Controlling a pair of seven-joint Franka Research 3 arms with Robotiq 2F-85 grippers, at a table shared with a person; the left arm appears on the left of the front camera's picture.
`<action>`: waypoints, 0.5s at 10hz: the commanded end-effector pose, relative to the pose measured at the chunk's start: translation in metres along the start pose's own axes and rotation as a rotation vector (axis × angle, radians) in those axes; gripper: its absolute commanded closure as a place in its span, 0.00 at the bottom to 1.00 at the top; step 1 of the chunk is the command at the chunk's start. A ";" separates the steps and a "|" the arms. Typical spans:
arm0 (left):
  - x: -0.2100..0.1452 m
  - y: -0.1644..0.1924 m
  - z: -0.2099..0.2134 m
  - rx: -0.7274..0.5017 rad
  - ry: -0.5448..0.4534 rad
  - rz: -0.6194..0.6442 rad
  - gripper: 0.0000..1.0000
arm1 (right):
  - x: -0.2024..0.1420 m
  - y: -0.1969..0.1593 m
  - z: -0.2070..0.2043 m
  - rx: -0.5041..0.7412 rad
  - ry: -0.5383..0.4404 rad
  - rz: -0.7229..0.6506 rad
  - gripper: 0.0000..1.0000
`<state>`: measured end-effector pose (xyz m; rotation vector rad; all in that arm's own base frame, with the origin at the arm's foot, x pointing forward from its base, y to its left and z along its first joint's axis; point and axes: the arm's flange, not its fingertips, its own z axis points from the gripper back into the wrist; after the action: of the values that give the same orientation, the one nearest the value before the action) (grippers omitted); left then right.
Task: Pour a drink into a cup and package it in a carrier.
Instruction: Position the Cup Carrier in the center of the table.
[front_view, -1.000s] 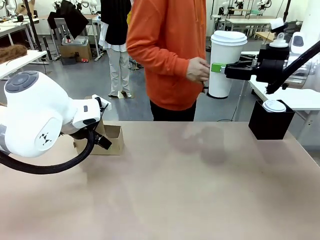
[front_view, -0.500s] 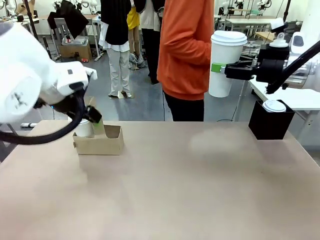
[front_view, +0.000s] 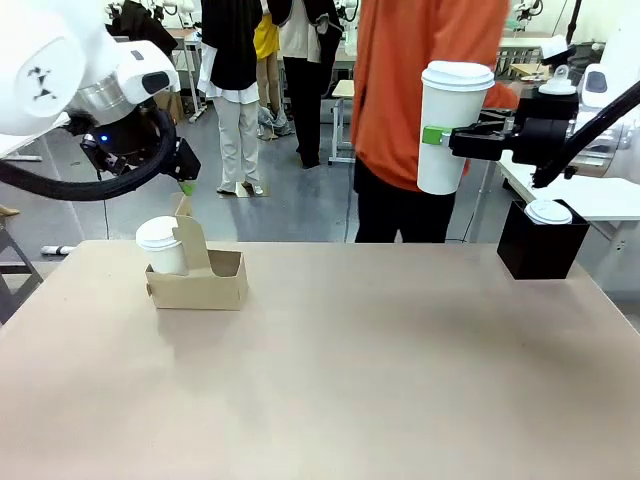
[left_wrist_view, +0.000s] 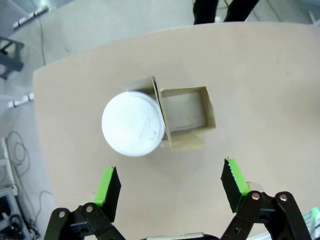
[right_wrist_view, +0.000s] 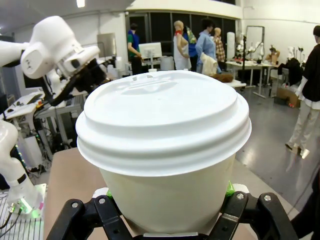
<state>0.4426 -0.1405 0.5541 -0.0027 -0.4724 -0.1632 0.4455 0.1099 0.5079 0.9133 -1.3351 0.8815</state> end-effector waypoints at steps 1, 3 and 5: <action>0.027 -0.005 -0.020 0.036 0.045 0.060 0.00 | 0.004 0.002 0.000 0.002 -0.008 0.010 0.20; 0.037 -0.001 -0.046 0.043 0.083 0.078 0.00 | 0.004 0.002 0.000 0.002 -0.008 0.010 0.20; 0.044 0.003 -0.070 0.065 0.103 0.120 0.00 | 0.004 0.002 0.000 0.002 -0.008 0.010 0.20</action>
<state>0.5054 -0.1435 0.5085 0.0090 -0.3765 -0.0747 0.4456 0.1098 0.5079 0.9130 -1.3352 0.8813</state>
